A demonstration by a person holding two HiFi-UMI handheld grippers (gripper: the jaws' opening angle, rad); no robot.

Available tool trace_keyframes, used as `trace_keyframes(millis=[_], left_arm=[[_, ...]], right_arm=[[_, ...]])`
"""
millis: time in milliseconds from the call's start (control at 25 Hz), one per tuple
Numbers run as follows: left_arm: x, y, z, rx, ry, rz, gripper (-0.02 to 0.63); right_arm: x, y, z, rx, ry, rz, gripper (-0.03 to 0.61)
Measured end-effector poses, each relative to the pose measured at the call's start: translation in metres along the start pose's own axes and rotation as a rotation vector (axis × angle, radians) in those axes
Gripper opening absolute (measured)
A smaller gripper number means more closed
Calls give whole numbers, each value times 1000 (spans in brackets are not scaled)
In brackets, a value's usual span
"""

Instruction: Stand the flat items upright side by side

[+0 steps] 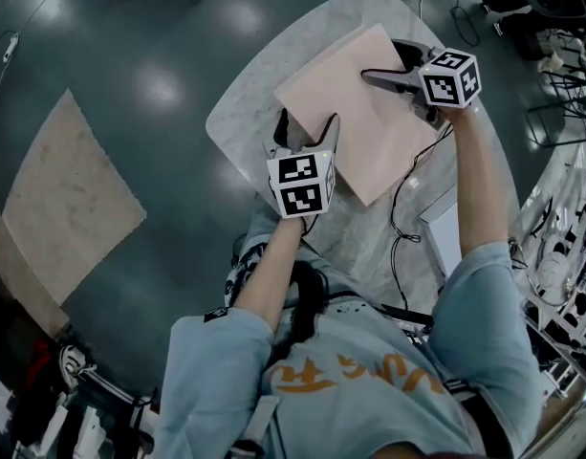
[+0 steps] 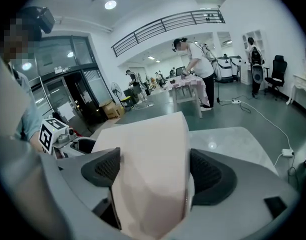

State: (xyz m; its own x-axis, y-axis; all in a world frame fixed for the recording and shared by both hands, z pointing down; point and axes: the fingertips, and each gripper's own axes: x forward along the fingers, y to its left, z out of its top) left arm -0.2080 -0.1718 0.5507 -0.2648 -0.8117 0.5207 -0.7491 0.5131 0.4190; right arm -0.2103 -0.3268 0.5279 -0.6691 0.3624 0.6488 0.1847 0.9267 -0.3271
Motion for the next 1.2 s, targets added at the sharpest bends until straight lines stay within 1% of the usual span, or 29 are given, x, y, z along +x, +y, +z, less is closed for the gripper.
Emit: trace_keyframes(millis=[320,440,560,960,1200], left_arm=[[-34,-22,21,165,-74,-13,397],[-45,-31,27,213,-99,-20,396],[-58,-41,34,244,-128,-37,385],[-106,-87,39,378,-212,-121,312],[-130,-119,36,428,-256,-185,299]], right_arm=[[-44,31,14,-58,-118,-52,436],[-60,41,16,-76,-154,-73,436],[-78,53,18,-97,-195,-96,436],[-139,84,-9,-99,-294,-164,436],[-178,102,-27,-101,-342,-222,434]])
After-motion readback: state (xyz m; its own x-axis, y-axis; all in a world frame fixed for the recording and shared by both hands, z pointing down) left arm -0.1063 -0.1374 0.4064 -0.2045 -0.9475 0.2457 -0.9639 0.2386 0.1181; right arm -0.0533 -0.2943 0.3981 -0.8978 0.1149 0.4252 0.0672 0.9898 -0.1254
